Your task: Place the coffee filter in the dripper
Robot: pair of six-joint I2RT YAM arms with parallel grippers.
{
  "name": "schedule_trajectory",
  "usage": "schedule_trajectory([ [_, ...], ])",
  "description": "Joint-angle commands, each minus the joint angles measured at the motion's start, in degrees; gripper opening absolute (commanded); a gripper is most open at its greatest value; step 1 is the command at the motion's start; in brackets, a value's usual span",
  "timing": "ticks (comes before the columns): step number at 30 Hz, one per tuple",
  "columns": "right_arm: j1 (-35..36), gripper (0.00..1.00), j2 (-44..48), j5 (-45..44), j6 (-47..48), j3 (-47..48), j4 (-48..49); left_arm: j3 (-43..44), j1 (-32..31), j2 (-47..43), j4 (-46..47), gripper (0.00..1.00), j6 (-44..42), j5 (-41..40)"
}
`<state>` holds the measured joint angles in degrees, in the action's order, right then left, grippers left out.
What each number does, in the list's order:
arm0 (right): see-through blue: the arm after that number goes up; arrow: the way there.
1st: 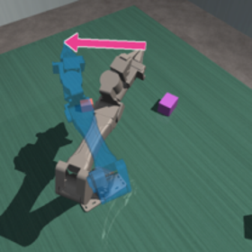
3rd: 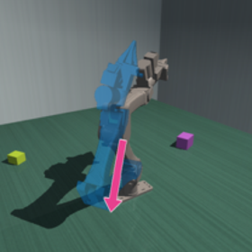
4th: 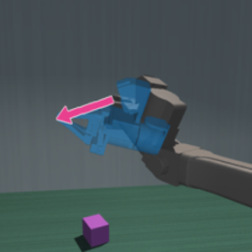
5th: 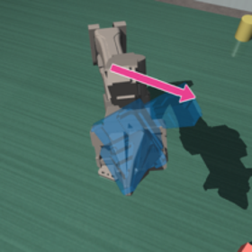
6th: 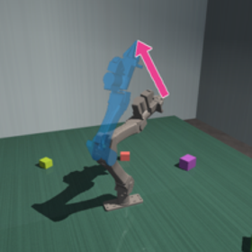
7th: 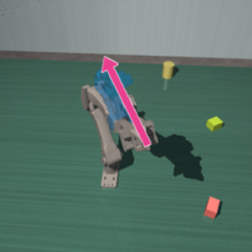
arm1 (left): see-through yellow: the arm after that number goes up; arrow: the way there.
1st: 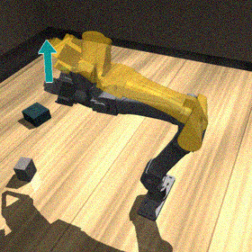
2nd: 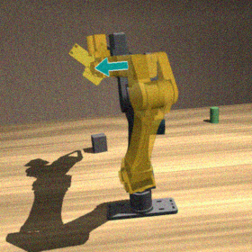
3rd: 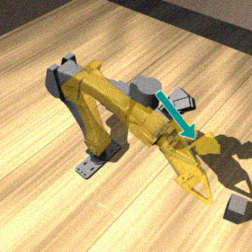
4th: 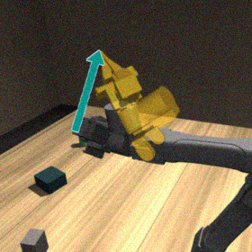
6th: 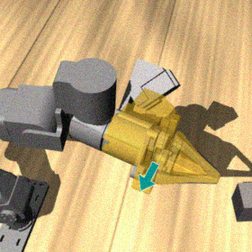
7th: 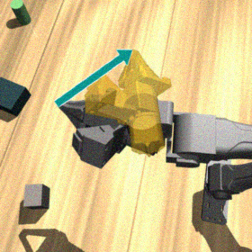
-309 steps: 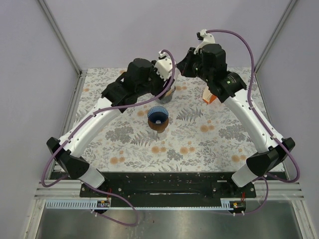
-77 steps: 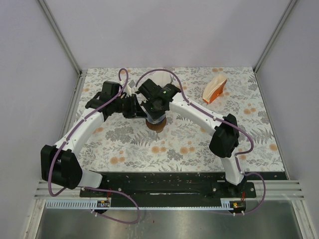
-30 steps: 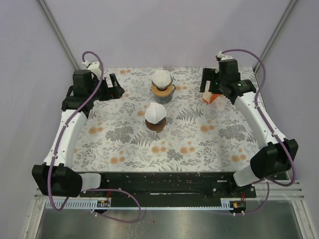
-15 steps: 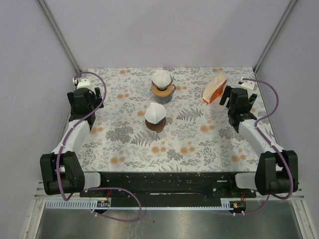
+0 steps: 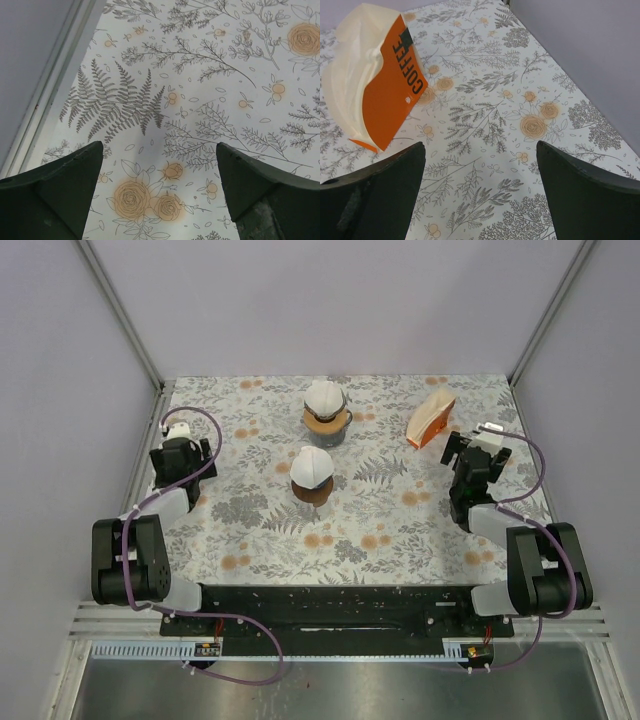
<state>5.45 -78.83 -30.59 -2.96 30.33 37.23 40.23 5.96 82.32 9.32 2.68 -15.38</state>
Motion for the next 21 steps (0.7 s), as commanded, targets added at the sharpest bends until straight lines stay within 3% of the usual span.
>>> schedule_trajectory([
  [1, -0.18, 0.99, -1.07, -1.31, 4.81, -2.29, 12.77, -4.18, 0.28, -0.93, 10.62, 0.99, 2.51, 4.47],
  [5, -0.18, 0.99, -1.07, -0.44, 5.6, -3.78, 16.29, -5.6, 0.28, -0.85, 12.91, 0.99, 2.16, 4.57],
  [10, -0.18, 0.99, 0.95, -7.37, 4.8, -4.75, 14.01, -5.51, 0.2, -0.24, 13.09, 0.99, 1.8, 6.58],
  [16, -0.18, 0.99, 2.62, -6.58, 5.78, -7.3, 17.25, -5.42, 0.28, -0.06, 13.61, 0.99, 1.54, 9.31],
  [21, -0.18, 0.99, 4.38, -7.92, 4.98, -7.39, 13.39, -6.21, 0.28, -0.85, 15.9, 0.99, 2.33, 8.88],
])
